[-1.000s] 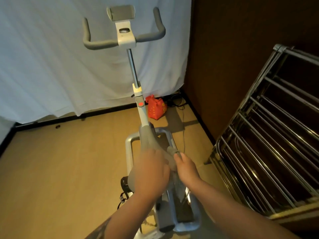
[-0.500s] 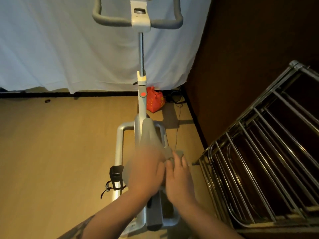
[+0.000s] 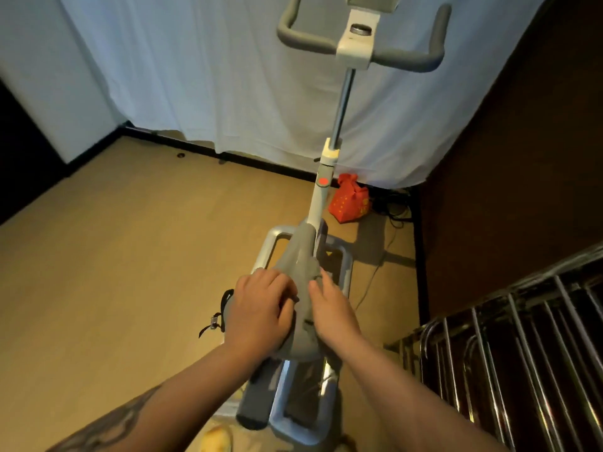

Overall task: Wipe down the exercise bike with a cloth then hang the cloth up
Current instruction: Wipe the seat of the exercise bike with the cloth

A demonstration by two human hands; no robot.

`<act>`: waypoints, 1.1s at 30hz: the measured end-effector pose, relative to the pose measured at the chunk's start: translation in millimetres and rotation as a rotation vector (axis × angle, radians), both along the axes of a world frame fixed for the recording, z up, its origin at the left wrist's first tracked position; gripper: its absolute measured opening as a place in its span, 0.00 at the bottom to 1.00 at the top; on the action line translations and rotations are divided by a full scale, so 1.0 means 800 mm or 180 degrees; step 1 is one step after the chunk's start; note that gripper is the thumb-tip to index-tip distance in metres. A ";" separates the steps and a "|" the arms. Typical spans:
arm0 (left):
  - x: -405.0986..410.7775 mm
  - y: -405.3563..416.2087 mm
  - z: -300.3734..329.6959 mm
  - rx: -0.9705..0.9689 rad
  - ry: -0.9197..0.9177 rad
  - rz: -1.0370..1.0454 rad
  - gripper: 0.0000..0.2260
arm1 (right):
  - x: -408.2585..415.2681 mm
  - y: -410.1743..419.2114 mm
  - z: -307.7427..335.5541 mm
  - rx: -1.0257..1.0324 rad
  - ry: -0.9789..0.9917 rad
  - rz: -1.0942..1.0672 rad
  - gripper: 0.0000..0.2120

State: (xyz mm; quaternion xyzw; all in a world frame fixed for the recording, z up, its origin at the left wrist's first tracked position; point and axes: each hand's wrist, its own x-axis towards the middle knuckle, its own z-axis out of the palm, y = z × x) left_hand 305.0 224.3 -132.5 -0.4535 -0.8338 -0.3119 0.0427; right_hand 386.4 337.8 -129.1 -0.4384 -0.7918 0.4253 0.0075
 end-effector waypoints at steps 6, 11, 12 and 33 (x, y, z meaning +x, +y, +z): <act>0.013 0.023 0.005 -0.0266 -0.0567 0.0999 0.06 | 0.034 -0.043 0.017 0.0749 0.0005 0.0784 0.26; 0.028 0.026 0.005 -0.0173 -0.0099 0.1135 0.04 | 0.002 0.009 -0.016 -0.0572 0.0813 0.0069 0.23; 0.028 0.024 0.004 -0.0087 -0.0136 0.1165 0.05 | 0.005 0.007 -0.019 -0.0843 0.0871 -0.0196 0.22; 0.029 0.023 0.001 0.0090 -0.0107 0.1265 0.05 | 0.020 -0.005 -0.014 -0.1296 0.0444 -0.0261 0.22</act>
